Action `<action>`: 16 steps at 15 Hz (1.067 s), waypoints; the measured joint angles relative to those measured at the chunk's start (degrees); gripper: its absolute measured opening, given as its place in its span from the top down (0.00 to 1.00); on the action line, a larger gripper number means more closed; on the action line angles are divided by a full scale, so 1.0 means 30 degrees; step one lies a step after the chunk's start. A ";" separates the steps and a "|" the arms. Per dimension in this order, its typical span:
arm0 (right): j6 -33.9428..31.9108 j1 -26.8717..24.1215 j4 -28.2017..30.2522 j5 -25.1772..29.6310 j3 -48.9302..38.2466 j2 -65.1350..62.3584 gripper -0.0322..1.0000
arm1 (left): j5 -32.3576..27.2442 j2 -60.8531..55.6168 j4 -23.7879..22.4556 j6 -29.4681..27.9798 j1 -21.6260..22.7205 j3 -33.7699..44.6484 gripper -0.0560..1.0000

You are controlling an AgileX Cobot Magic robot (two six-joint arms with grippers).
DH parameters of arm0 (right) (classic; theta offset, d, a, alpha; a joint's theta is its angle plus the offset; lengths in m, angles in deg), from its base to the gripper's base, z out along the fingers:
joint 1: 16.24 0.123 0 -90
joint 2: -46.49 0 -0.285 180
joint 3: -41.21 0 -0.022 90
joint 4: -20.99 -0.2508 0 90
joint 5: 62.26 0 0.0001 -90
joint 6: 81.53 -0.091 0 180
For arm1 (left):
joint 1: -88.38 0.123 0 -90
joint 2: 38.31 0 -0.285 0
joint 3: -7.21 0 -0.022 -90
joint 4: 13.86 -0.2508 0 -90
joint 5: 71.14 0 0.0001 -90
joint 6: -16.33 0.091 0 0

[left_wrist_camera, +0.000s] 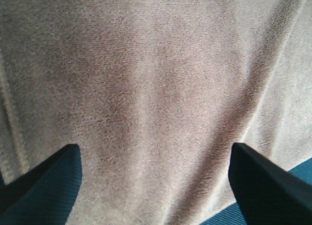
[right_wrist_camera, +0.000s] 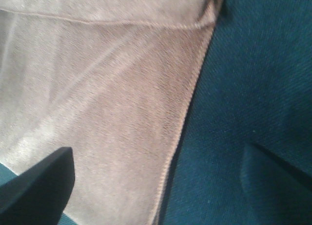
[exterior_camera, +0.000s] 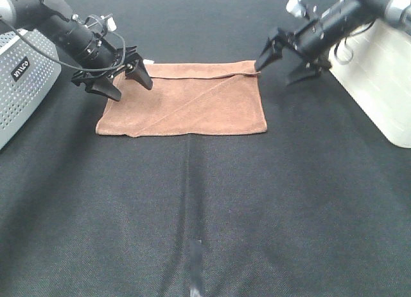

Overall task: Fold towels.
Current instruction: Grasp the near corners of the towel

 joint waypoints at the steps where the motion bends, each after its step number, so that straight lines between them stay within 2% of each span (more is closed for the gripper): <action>1: -0.0401 0.0191 0.0592 0.0000 0.0000 -0.0382 0.13 | -0.0153 -0.0153 0.0000 -0.0306 0.0000 0.0000 0.21; 4: -0.1031 0.0879 0.1700 0.0000 -0.0210 -0.1108 0.13 | -0.1184 -0.0439 -0.0325 -0.1108 0.0000 0.0000 0.21; 5: -0.1031 0.1050 0.1757 0.0000 -0.1318 -0.1814 0.13 | -0.1738 -0.0477 -0.0859 -0.1509 0.0000 0.0095 0.21; 7: -0.0859 0.1165 0.1872 -0.0019 -0.3762 -0.3056 0.13 | -0.1528 -0.1280 -0.1031 -0.1853 0.0000 0.1299 0.21; 9: -0.0344 0.1165 0.1891 0.0057 -0.6016 -0.3801 0.13 | -0.0248 -0.2693 -0.1184 -0.1891 0.0000 0.3571 0.21; 10: -0.0344 0.1165 0.1891 0.0057 -0.6016 -0.3801 0.13 | -0.0248 -0.2693 -0.1184 -0.1891 0.0000 0.3571 0.21; 12: 0.0076 0.1165 0.1929 0.0115 -0.8021 -0.4584 0.13 | 0.1509 -0.4354 -0.1547 -0.1891 0.0248 0.7257 0.21; 14: 0.0115 0.1127 0.1929 0.0153 -0.8900 -0.4908 0.13 | 0.3132 -0.5138 -0.1566 -0.2024 0.0802 0.9587 0.22; 16: 0.0115 0.1031 0.2120 -0.0267 -0.9778 -0.4908 0.13 | 0.4011 -0.5329 -0.1413 -0.2082 0.1241 1.0218 0.22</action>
